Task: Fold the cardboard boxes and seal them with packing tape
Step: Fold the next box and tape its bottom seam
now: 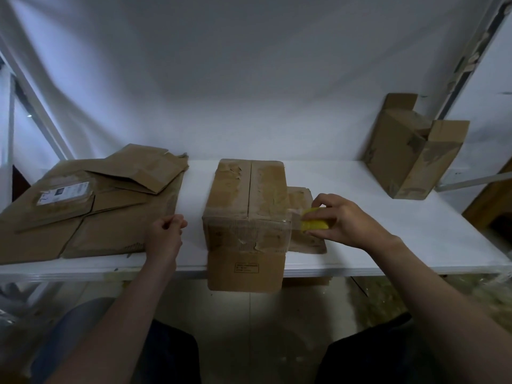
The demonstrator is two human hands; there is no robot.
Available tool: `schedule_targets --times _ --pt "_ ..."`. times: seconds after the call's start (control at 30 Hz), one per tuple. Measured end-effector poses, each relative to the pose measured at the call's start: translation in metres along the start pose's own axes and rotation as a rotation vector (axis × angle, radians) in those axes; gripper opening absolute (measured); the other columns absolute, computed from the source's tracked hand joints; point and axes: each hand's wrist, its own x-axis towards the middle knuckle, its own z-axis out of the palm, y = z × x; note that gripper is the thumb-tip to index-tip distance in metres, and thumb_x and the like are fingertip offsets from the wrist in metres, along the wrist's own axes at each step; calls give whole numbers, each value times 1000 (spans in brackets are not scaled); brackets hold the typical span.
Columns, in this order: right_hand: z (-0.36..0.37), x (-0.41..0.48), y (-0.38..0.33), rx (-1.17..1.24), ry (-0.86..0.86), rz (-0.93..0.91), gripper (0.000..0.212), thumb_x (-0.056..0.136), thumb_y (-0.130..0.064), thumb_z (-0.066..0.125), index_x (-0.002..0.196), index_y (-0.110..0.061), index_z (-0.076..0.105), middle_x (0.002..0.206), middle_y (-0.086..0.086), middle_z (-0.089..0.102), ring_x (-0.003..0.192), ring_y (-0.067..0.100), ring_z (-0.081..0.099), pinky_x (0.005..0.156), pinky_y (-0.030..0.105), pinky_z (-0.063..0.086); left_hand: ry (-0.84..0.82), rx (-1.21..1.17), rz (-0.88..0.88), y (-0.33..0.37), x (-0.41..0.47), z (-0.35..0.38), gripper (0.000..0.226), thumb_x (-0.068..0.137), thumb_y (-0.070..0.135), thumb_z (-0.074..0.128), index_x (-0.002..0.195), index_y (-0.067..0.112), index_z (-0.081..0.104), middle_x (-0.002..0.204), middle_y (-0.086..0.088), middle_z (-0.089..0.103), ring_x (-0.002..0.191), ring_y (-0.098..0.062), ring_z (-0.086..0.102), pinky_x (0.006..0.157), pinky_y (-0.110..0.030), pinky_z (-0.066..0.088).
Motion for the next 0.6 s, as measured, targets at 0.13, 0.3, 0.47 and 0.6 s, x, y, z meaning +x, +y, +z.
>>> schedule_targets --times 0.13,0.3,0.47,0.6 --pt "13 6 8 12 -18 8 32 78 -34 87 108 -30 79 103 -3 61 86 11 52 74 23 46 -24 19 26 -10 7 0 21 103 27 55 111 11 68 97 4 66 95 -17 60 70 -30 51" --pt "30 9 16 47 -46 35 33 76 -30 89 108 -31 79 101 -7 59 86 5 46 75 19 43 -38 -1 -12 -17 14 9 14 103 25 56 109 16 64 100 1 67 92 -16 59 73 -33 51" --pt "46 11 18 104 -27 73 33 77 -31 88 108 -28 80 105 -18 51 90 3 50 78 12 38 -41 42 -27 -20 23 28 14 103 24 54 103 17 66 101 -2 69 87 -17 61 78 -40 53" --pt "52 14 21 136 -11 87 34 76 -30 88 108 -26 80 102 -16 55 90 3 51 79 9 37 -58 66 -60 -18 29 44 15 104 23 53 103 20 67 100 1 69 92 -20 64 87 -47 56"
